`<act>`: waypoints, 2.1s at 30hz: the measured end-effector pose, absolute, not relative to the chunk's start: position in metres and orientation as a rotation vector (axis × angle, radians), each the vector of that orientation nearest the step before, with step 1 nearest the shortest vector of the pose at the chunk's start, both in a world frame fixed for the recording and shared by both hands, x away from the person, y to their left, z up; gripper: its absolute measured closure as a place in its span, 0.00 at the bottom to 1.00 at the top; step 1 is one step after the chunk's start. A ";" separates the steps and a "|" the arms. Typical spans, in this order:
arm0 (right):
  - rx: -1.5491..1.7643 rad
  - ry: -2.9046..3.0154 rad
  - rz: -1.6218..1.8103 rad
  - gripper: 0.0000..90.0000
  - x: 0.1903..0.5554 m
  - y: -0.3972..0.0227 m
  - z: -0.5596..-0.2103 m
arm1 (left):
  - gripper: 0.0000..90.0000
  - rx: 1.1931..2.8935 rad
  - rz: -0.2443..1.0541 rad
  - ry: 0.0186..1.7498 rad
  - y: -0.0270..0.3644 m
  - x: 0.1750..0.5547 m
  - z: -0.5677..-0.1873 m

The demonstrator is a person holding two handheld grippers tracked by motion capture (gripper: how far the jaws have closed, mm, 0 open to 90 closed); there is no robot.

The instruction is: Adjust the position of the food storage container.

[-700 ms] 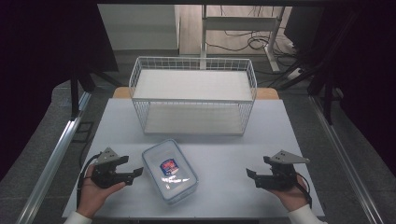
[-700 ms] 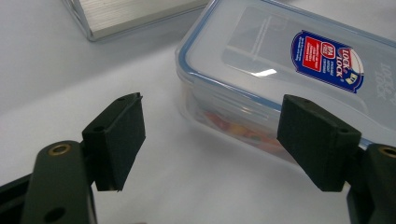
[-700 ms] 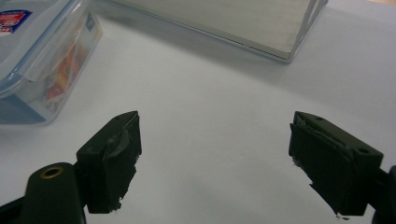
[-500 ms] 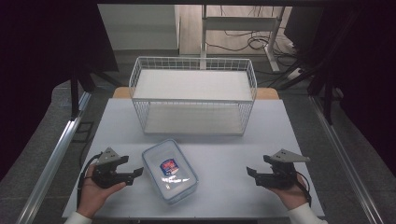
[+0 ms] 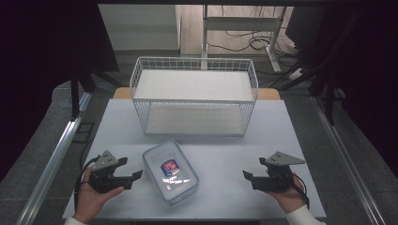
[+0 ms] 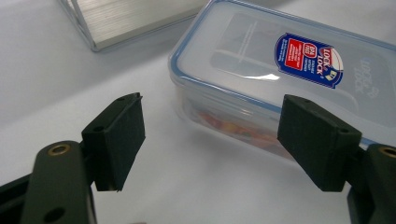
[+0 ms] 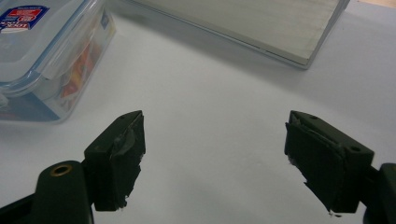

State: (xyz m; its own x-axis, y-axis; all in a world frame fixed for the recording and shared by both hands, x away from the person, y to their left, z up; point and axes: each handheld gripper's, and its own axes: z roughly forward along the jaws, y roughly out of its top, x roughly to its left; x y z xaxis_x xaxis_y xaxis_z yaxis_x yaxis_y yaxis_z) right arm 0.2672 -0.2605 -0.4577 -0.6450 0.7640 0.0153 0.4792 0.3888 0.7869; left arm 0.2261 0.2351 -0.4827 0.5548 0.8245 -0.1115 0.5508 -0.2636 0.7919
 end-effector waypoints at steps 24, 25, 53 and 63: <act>1.114 2.288 1.127 0.23 0.265 -0.265 -0.458 | 0.47 2.196 0.282 1.003 0.222 0.217 -0.462; 1.116 2.286 1.127 0.23 0.265 -0.265 -0.458 | 0.49 2.206 0.275 0.999 0.221 0.216 -0.464; 1.123 2.299 1.076 0.23 0.266 -0.264 -0.462 | 0.99 2.442 0.094 0.841 0.164 0.211 -0.497; 1.121 2.305 1.065 0.23 0.267 -0.265 -0.463 | 0.99 2.435 0.037 0.821 0.153 0.212 -0.499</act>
